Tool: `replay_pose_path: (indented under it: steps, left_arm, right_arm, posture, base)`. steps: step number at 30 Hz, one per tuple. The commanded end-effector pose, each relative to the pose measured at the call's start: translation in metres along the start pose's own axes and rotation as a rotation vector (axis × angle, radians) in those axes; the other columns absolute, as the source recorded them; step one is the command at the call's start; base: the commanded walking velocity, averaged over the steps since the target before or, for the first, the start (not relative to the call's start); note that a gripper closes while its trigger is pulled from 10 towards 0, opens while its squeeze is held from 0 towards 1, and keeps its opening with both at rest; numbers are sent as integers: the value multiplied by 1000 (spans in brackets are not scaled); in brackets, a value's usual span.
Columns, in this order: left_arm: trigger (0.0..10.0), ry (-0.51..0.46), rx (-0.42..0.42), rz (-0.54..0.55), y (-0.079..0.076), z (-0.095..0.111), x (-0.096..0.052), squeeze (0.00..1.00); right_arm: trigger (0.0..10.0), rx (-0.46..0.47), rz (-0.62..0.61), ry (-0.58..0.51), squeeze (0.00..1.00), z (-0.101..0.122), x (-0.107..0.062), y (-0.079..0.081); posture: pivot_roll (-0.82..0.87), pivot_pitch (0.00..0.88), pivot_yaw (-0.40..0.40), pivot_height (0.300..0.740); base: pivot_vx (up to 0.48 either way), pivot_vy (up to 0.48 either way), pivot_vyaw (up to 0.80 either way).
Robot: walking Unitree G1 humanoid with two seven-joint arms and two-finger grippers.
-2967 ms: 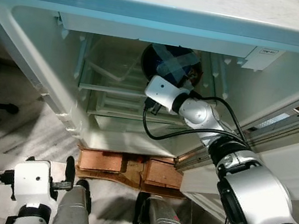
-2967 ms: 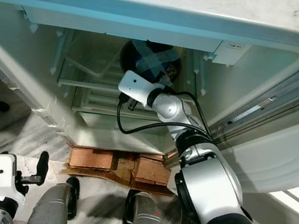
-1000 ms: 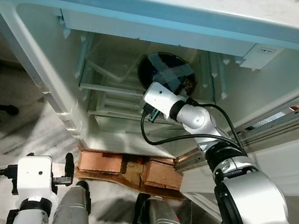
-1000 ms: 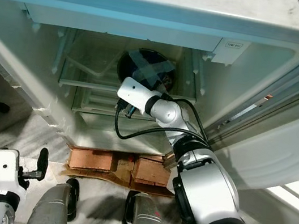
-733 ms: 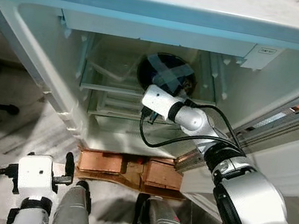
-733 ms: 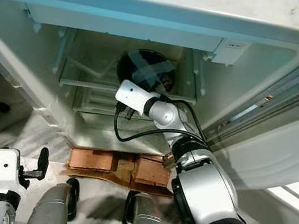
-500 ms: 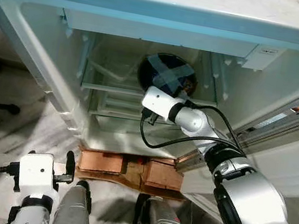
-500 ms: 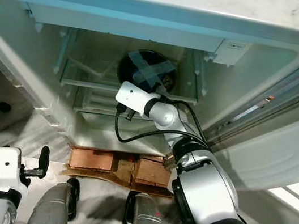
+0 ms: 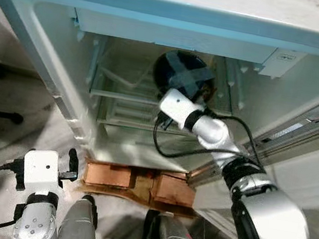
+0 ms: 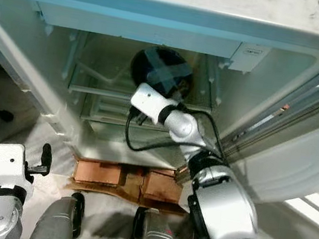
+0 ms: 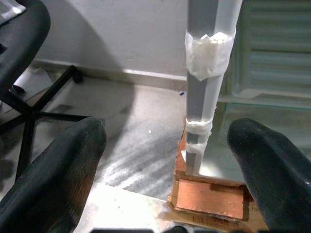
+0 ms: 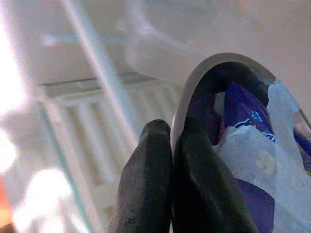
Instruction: Restocking fridge
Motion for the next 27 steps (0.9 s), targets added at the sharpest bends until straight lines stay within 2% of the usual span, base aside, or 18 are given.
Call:
replay_pose_path:
  steps: [1, 3, 9, 18, 27]
  left_arm:
    - [10000, 31, -1, -2, -2, -8, -2, 0]
    - [10000, 13, 0, -27, -7, -6, 2, 0]
    - [10000, -18, -5, -17, -5, -1, 6, 0]
    - [10000, -31, 20, -57, -9, -3, 13, 0]
    - [10000, -38, 18, -70, -15, -2, 19, 0]
  right_arm:
    - [10000, 11, 38, 32, 0, -6, -1, 7]
    - [10000, 59, 19, 77, 0, -14, 0, 11]
    - [10000, 144, -76, -11, 0, -6, -1, 4]
    - [10000, 180, -138, -91, 0, -14, -18, 5]
    - [10000, 199, -131, -97, 0, -15, -16, 21]
  posture:
    - [164, 168, -84, 740]
    - [159, 158, -83, 740]
    - [169, 135, -79, 740]
    - [137, 108, -51, 740]
    - [115, 109, -41, 740]
  base:
    - [0, 0, 0]
    - [0, 0, 0]
    - [0, 0, 0]
    - [0, 0, 0]
    - [0, 0, 0]
Point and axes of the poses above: a point about 5 cm out from each wrist's last joint towards the gripper, its own x axis pointing out of the wrist towards the gripper, its own z axis along the axis of the wrist's last joint, y = z × x, the point moved 2 cm from there along x, pointing out of the wrist towards the gripper, and after that the axes turned 6 degrees about x, right-handed, at the moved point
